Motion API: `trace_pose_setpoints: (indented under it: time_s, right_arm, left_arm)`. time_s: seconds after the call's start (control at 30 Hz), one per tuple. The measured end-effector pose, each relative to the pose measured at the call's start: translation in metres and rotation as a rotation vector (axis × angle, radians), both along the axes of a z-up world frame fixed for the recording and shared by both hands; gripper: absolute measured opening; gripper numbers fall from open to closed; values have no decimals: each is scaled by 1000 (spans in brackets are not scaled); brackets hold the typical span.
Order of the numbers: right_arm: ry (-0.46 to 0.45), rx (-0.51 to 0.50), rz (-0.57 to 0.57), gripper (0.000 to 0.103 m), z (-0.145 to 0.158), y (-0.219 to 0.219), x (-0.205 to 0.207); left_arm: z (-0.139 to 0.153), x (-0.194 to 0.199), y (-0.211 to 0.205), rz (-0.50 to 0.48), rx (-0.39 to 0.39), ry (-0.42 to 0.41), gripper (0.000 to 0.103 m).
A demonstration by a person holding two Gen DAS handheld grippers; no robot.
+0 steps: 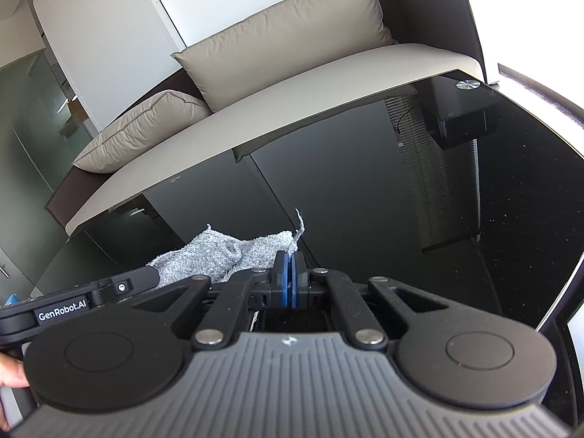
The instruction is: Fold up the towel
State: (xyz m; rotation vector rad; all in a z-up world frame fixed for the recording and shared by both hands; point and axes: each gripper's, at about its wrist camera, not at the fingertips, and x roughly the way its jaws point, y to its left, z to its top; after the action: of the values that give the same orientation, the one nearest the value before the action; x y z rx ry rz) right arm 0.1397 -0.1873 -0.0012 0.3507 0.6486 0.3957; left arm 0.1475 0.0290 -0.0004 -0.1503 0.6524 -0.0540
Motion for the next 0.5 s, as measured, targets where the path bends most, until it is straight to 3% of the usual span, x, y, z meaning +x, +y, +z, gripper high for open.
trace_pose_setpoints:
  time_s: [0.23,0.5]
  right_arm:
    - [11,-8,-7,2,-1,-2,-2]
    - [13,-7,2,2,-2,-1,-2]
  left_arm:
    - [-5,6,18,59,-11,32,29]
    - [-2,18,16,-4,-20,28,32]
